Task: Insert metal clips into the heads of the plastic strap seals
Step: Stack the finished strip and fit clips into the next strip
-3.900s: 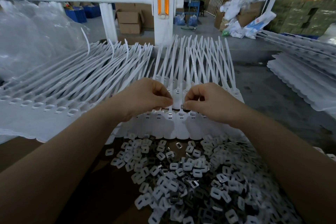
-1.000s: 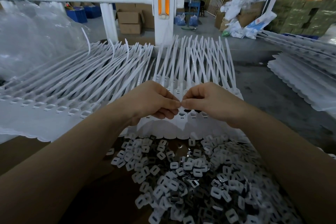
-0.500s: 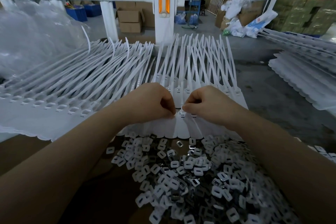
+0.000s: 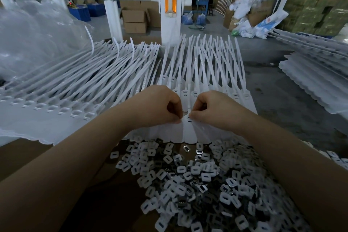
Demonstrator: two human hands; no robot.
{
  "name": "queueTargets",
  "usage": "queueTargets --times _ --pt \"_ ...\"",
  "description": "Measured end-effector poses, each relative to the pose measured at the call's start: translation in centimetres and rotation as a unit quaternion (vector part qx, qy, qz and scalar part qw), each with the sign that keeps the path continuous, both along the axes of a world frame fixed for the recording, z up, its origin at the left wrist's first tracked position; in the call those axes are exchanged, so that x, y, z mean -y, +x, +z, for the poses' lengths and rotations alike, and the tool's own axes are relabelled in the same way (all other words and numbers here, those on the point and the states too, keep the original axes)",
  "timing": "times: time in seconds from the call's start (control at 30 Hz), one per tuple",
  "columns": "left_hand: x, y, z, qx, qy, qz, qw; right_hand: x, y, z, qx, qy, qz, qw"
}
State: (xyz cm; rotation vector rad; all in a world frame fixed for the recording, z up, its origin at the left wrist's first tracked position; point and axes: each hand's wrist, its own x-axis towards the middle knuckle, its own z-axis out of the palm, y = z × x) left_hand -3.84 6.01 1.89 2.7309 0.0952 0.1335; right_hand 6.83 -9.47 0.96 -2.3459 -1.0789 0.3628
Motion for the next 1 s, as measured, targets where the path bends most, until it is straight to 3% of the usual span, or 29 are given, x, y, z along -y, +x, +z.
queueTargets --times 0.17,0.37,0.67,0.73,0.83,0.9,1.0 --pt "0.2 -0.5 0.4 -0.017 0.016 -0.023 0.999 0.4 0.1 0.1 -0.038 0.054 -0.013 0.998" --pt "1.0 -0.8 0.8 -0.036 0.1 -0.059 0.993 0.4 0.1 0.2 -0.057 0.065 -0.01 0.996" --pt "2.7 -0.6 0.7 -0.021 0.289 -0.121 0.949 0.1 0.2 0.0 -0.061 0.055 0.002 0.997" --pt "2.2 -0.5 0.6 -0.015 0.254 -0.106 0.961 0.1 0.3 0.0 -0.059 0.051 0.008 0.997" --pt "1.1 -0.6 0.2 -0.024 0.088 -0.034 0.995 0.6 0.6 0.8 -0.07 0.059 0.038 0.995" --pt "0.5 -0.6 0.0 -0.026 -0.031 -0.003 0.999 1.1 0.3 1.8 -0.093 0.042 0.122 0.987" --pt "-0.2 -0.4 -0.2 -0.029 -0.123 0.004 0.992 1.3 -1.0 2.7 -0.104 -0.047 0.263 0.958"
